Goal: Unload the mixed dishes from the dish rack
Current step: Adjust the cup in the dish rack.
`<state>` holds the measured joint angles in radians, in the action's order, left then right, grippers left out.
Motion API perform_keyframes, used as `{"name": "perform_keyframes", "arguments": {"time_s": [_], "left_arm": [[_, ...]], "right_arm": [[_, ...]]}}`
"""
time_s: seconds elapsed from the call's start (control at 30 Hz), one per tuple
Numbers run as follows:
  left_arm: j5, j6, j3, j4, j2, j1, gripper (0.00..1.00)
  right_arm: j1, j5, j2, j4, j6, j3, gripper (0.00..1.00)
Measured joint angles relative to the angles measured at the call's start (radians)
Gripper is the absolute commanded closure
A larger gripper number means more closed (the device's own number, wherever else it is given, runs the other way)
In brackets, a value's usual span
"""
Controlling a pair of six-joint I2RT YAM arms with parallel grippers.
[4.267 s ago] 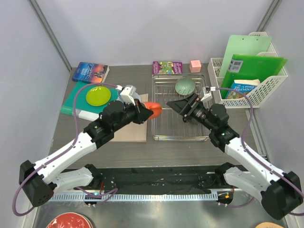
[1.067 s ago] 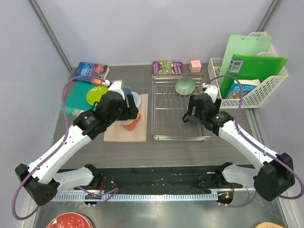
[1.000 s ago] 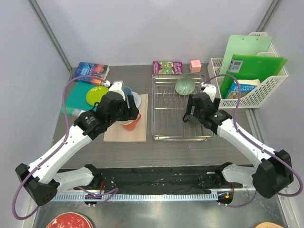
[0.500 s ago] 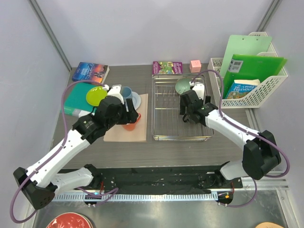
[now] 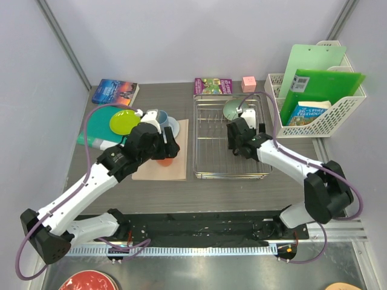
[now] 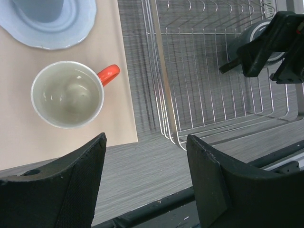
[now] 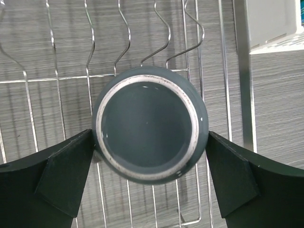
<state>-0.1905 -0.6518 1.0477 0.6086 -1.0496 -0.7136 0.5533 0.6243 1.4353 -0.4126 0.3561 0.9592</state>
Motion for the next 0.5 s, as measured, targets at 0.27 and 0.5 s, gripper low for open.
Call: {"name": "perform_keyframes", "arguments": {"time_s": [0.27,0.5], "left_arm": [[0.009,-0.003,-0.019,-0.02,-0.022,-0.003,0.32],[0.016,-0.003,-0.02,-0.035,-0.053,-0.005,0.33]], "right_arm": [[-0.008,0.008,0.089,-0.001,-0.013,0.046,0.08],[-0.008,0.002,0.092,-0.002,-0.017,0.055,0.23]]}}
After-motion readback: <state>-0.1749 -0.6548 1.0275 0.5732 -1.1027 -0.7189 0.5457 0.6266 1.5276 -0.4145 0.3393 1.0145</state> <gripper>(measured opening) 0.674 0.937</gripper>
